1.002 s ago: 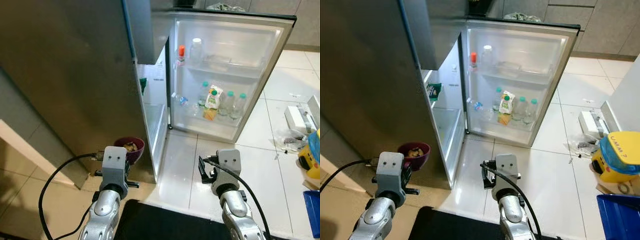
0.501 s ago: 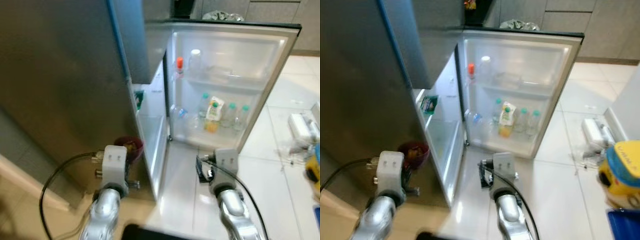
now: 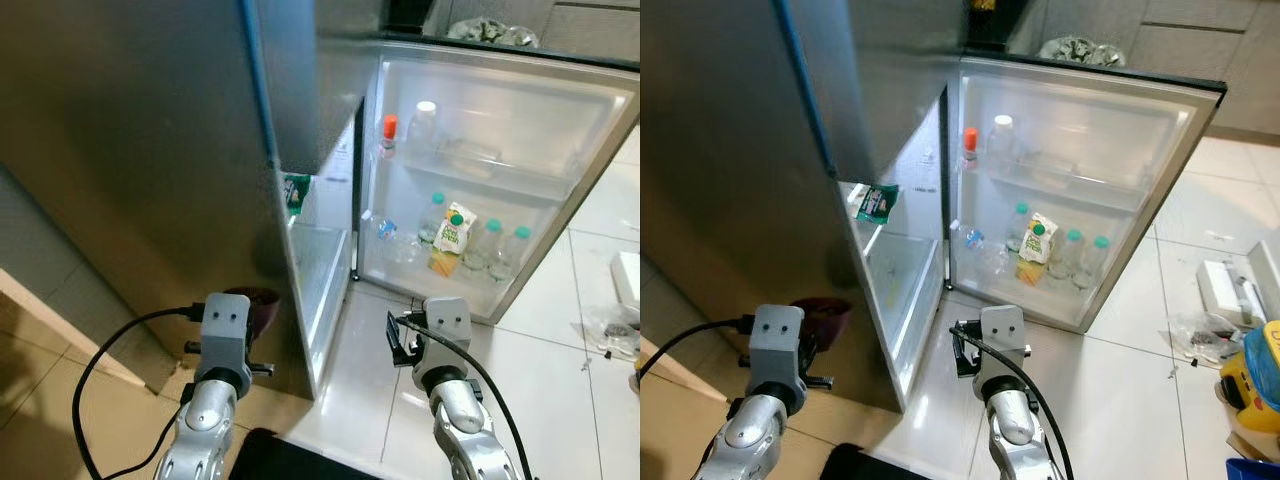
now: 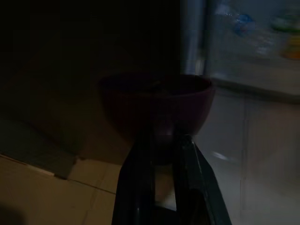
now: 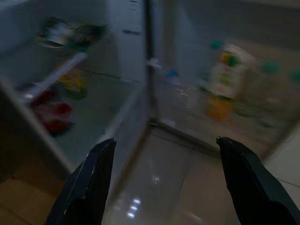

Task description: Restocking fridge

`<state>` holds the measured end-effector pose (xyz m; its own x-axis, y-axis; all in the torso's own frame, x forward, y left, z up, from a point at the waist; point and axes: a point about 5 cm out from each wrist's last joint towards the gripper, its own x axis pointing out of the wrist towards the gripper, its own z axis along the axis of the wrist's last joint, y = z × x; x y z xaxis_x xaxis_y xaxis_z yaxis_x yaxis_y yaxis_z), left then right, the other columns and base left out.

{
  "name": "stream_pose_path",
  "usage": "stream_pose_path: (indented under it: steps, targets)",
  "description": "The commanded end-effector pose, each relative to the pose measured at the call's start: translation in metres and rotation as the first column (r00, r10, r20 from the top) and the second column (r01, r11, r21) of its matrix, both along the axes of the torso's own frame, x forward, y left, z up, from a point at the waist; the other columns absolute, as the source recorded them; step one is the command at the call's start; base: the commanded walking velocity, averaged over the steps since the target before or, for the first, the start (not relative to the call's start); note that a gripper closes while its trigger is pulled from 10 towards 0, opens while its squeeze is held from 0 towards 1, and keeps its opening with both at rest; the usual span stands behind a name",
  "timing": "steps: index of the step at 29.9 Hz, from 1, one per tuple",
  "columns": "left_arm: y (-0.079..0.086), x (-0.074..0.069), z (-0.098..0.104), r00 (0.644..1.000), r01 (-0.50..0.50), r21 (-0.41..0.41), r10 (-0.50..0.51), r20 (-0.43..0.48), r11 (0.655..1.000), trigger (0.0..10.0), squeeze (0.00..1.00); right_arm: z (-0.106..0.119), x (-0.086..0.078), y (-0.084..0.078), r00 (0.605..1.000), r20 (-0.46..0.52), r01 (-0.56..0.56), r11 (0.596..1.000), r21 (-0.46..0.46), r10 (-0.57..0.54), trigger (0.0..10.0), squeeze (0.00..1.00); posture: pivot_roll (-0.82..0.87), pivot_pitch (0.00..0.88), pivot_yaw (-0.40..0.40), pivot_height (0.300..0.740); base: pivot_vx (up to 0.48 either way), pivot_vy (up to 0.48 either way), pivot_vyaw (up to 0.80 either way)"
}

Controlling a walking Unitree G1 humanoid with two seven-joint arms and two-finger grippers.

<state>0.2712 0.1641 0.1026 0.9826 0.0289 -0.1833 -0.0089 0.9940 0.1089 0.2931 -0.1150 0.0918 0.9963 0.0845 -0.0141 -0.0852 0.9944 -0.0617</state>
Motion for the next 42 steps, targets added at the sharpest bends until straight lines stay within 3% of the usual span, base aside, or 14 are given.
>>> stream_pose_path:
  steps: [1,42]
  targets:
    - [0.0016,0.0001,0.0032,1.000,-0.003,0.013,0.003,0.020,1.000,10.0,0.00,-0.0028,-0.0017,-0.0012,1.000,-0.013,0.015,1.000,0.007,-0.015,10.0,0.00,-0.01,0.180,0.067,0.710,0.274,-0.390,0.00]
    - [0.0023,0.0006,0.0006,1.000,-0.010,0.021,0.010,0.001,1.000,10.0,0.00,-0.0028,-0.0007,-0.0015,1.000,-0.011,0.016,1.000,0.006,-0.016,10.0,0.00,-0.01,0.174,0.068,0.710,0.434,-0.051,0.00]
